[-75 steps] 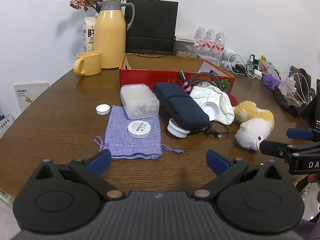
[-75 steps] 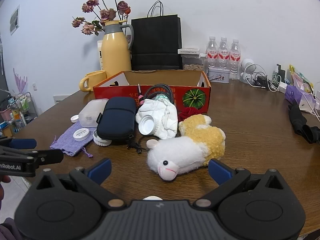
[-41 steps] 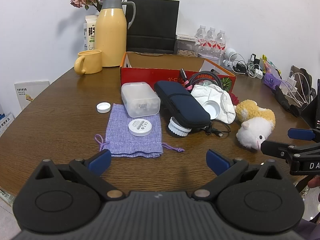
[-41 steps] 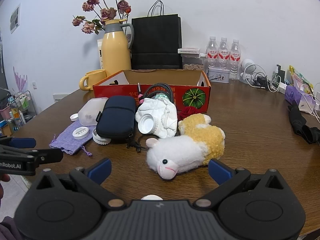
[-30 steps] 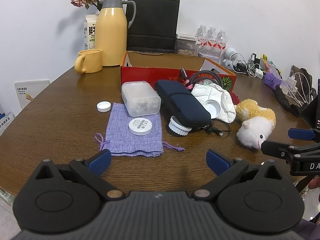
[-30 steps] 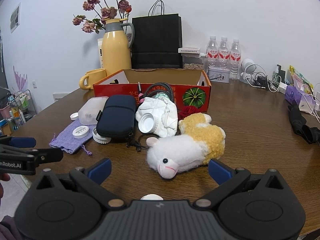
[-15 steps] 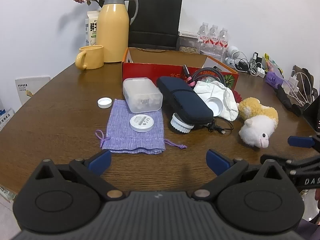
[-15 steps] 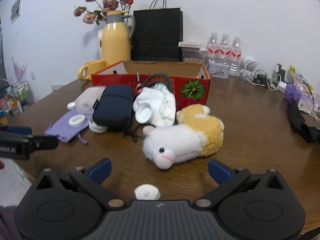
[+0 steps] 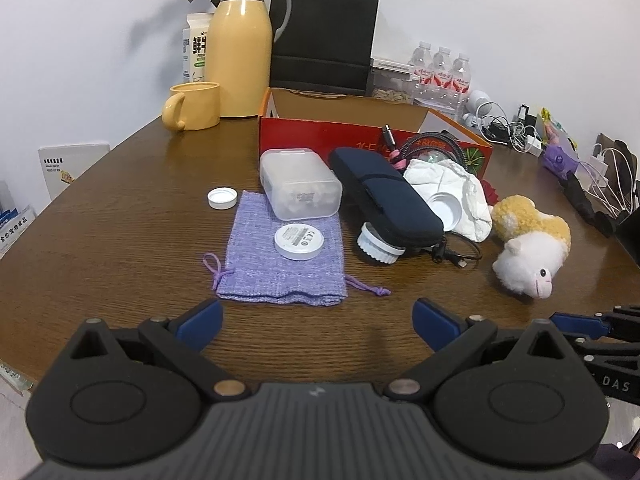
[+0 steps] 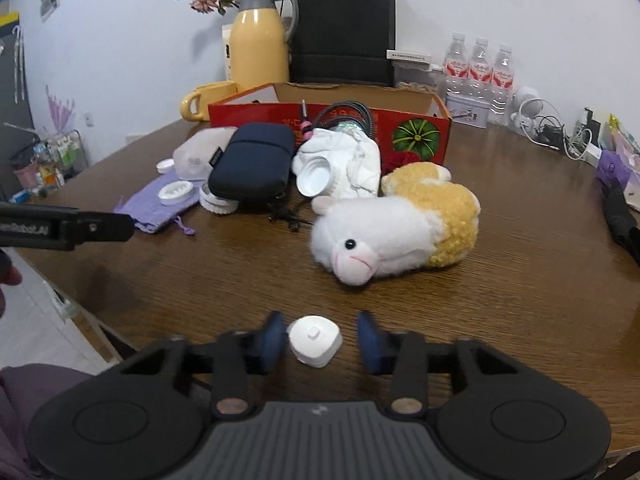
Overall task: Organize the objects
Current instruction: 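Grasp the round white tin on the purple pouch with the left gripper while the right holds the cap, then carry the tin and cap into the cardboard box while both grippers open to release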
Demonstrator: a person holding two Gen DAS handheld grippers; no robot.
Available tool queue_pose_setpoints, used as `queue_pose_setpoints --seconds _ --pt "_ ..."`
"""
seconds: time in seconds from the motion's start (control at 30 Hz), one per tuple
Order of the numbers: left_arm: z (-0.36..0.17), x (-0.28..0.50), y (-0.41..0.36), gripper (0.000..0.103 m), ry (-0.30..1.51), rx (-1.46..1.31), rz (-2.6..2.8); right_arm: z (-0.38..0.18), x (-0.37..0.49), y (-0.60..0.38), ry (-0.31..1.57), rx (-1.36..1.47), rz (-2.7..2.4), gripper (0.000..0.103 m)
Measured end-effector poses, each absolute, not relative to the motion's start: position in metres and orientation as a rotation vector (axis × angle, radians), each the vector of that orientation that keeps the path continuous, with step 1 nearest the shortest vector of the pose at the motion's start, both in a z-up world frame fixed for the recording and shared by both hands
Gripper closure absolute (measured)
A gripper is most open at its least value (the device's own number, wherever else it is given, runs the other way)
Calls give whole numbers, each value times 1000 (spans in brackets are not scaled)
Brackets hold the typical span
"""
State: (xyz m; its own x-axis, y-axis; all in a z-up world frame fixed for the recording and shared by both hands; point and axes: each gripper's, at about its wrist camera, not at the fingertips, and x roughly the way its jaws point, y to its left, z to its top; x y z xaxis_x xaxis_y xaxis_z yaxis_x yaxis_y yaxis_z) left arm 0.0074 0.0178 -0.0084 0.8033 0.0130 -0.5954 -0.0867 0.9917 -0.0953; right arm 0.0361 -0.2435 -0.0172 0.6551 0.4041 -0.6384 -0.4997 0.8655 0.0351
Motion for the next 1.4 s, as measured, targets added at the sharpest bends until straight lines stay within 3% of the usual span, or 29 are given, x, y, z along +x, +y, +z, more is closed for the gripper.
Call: queue_pose_setpoints --seconds 0.33,0.63,0.8,0.83,0.87,0.93,1.4 --pt "-4 27 26 0 577 -100 96 -9 43 -243 632 -93 597 77" --pt "-10 70 26 34 590 -74 114 9 55 -223 514 -125 633 77" --pt "-21 90 23 37 621 -63 109 11 63 -216 501 -124 641 77" --pt "-24 94 23 43 637 -64 110 10 65 -215 502 -124 642 77" --pt "-27 97 24 56 654 -70 114 10 66 -214 504 -124 643 77" --pt "-31 98 25 63 647 -72 118 9 68 -213 505 -125 646 77" --pt "12 85 20 63 506 -56 50 19 89 -210 438 -118 626 77"
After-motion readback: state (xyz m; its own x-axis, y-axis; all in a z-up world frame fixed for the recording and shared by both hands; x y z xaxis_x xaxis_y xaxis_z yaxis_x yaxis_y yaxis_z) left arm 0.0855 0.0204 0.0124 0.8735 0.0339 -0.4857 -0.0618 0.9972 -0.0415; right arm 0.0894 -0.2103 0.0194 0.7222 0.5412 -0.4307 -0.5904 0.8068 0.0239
